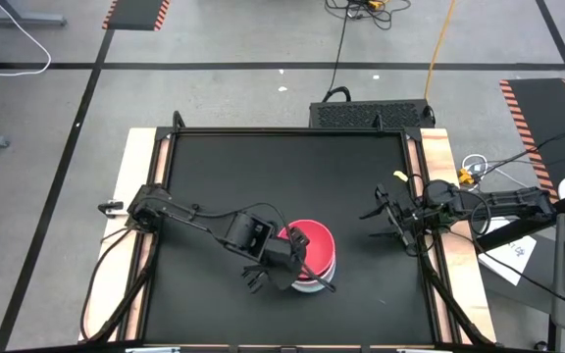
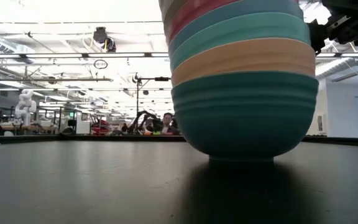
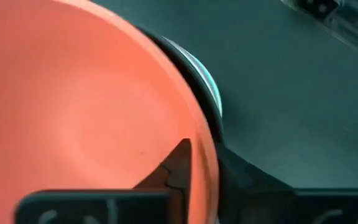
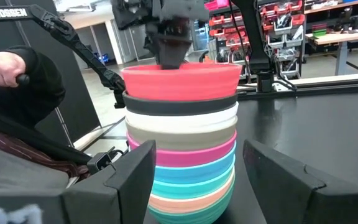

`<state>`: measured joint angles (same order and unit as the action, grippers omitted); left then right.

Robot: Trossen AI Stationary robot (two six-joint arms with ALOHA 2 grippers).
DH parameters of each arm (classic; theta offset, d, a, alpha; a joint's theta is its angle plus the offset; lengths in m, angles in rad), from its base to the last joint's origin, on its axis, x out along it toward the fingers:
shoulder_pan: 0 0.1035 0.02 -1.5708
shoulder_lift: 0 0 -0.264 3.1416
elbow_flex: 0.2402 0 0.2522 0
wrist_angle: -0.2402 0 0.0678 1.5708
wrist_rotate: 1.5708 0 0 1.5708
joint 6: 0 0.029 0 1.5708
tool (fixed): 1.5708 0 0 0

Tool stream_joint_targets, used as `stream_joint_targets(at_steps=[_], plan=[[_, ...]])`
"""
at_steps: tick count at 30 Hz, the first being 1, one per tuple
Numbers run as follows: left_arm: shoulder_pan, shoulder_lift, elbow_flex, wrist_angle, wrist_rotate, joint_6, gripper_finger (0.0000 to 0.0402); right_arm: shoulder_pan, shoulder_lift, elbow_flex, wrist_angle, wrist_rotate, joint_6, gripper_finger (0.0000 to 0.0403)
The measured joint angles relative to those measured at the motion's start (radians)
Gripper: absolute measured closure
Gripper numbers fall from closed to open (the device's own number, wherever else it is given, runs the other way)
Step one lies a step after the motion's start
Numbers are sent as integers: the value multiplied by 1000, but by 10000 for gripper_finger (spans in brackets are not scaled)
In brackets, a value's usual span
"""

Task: Nest bowls inside each other
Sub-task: Stack the orange bowl on top of the black bowl, then return to Home Position

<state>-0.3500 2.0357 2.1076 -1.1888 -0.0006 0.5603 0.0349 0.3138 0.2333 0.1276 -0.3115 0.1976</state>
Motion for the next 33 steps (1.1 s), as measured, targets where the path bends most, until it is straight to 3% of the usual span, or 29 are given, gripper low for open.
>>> stream_joint_targets(at_steps=[11, 18, 23, 28, 33], plan=[[-6, -3, 107, 14, 56, -25, 228, 0, 0, 0, -10, 0, 0, 167], [-13, -3, 107, 12, 49, -67, 198, 0, 0, 0, -21, 0, -1, 167], [-45, -4, 107, 11, -65, -66, 201, 0, 0, 0, -23, 0, -6, 167], [-118, -19, 111, 25, -269, -43, 201, 0, -8, 5, 8, 17, -47, 167], [-191, -40, 218, -51, -347, -59, 201, 0, -66, 116, -213, 119, -145, 167]])
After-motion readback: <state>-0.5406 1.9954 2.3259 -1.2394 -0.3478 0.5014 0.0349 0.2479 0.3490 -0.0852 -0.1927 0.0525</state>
